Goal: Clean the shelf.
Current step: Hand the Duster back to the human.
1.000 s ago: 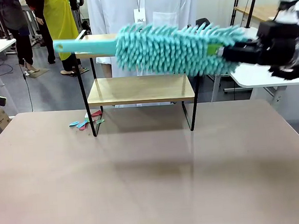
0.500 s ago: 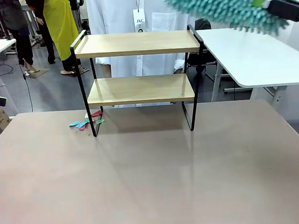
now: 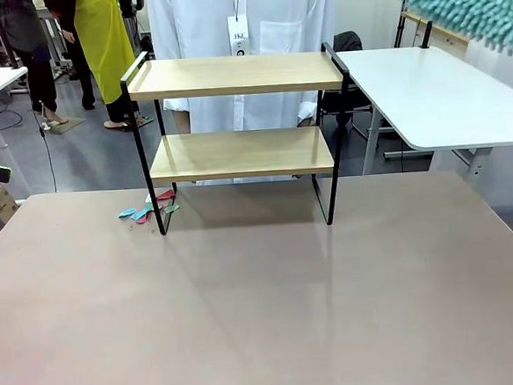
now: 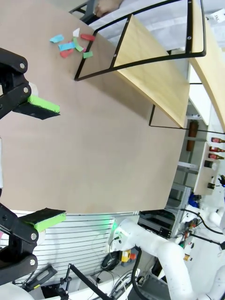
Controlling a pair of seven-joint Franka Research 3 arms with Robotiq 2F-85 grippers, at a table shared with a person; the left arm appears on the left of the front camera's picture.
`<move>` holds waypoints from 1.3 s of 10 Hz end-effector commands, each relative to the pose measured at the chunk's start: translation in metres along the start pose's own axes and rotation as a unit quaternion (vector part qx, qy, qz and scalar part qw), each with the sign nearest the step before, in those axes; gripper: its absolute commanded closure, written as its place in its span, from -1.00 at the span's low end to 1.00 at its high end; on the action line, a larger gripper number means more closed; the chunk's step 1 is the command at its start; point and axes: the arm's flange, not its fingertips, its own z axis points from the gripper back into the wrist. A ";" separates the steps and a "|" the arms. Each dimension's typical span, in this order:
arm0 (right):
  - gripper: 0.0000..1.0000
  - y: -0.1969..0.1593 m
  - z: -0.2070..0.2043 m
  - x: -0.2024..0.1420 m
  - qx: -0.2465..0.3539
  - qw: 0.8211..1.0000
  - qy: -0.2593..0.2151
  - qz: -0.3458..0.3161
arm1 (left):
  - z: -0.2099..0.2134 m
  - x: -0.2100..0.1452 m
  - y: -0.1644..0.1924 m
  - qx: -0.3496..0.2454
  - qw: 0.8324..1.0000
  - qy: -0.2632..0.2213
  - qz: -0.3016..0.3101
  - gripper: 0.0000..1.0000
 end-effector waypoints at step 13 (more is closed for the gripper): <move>0.67 -0.048 -0.015 -0.123 -0.133 0.987 0.089 0.007 | 0.000 0.002 -0.001 -0.001 1.000 -0.009 -0.002 -1.00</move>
